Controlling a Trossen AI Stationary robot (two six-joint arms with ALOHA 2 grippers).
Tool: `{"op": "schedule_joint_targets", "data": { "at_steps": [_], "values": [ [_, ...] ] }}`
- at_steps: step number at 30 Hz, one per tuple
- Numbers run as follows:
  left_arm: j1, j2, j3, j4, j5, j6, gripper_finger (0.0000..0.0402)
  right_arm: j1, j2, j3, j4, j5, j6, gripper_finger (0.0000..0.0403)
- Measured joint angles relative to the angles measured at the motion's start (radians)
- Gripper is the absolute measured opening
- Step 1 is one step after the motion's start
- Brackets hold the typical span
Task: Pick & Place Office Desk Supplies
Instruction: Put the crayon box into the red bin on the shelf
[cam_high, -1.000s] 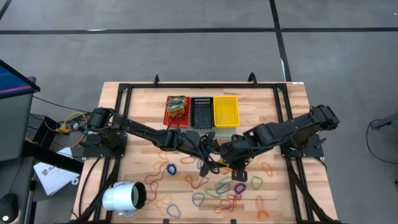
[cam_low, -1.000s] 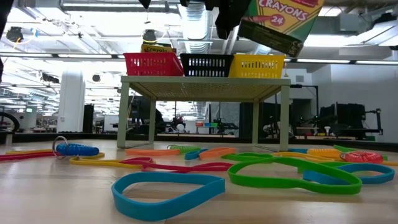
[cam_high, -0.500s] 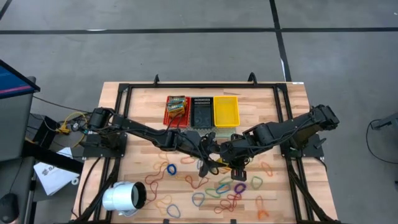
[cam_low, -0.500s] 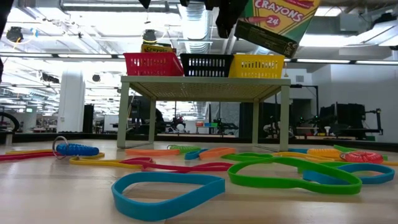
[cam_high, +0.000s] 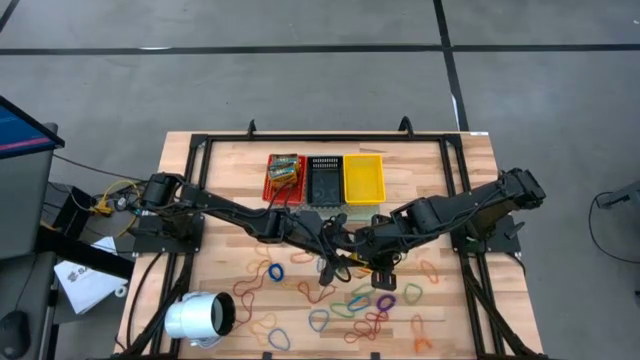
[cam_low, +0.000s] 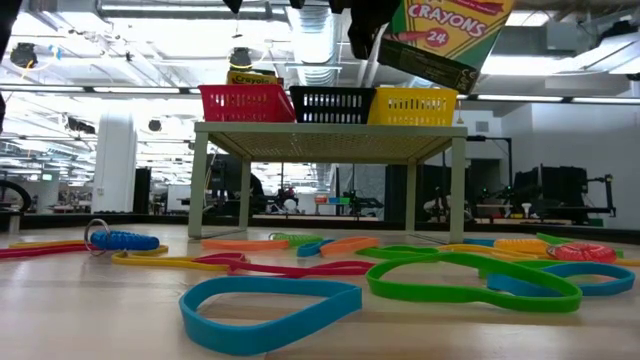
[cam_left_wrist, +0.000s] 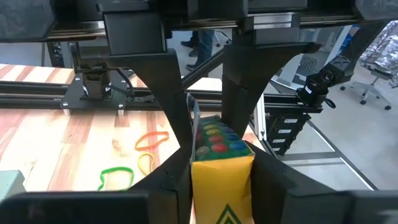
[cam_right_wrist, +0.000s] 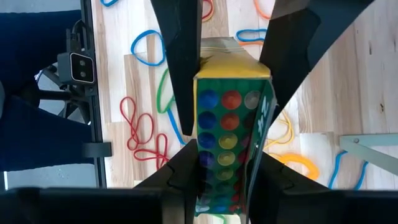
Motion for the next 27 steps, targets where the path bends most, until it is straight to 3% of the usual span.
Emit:
{"op": "schedule_joint_targets", "data": {
  "at_steps": [7,18,24,27],
  "values": [
    [0.0,0.0,0.0,0.003,0.009,0.001,0.01,0.0,0.0,0.0,0.002,0.0,-0.013,0.0104],
    [0.008,-0.005,0.001,-0.004,0.014,0.003,0.0097,0.009,-0.035,0.0,-0.01,0.008,0.028,0.0199],
    [0.046,-0.115,-0.001,-0.149,0.014,0.01,0.0095,0.067,-0.184,0.0,-0.057,0.161,0.117,0.0208],
    [0.07,-0.204,-0.001,-0.226,0.008,0.058,0.0095,0.143,-0.279,0.0,-0.054,0.292,0.157,0.0206]
  ]
}}
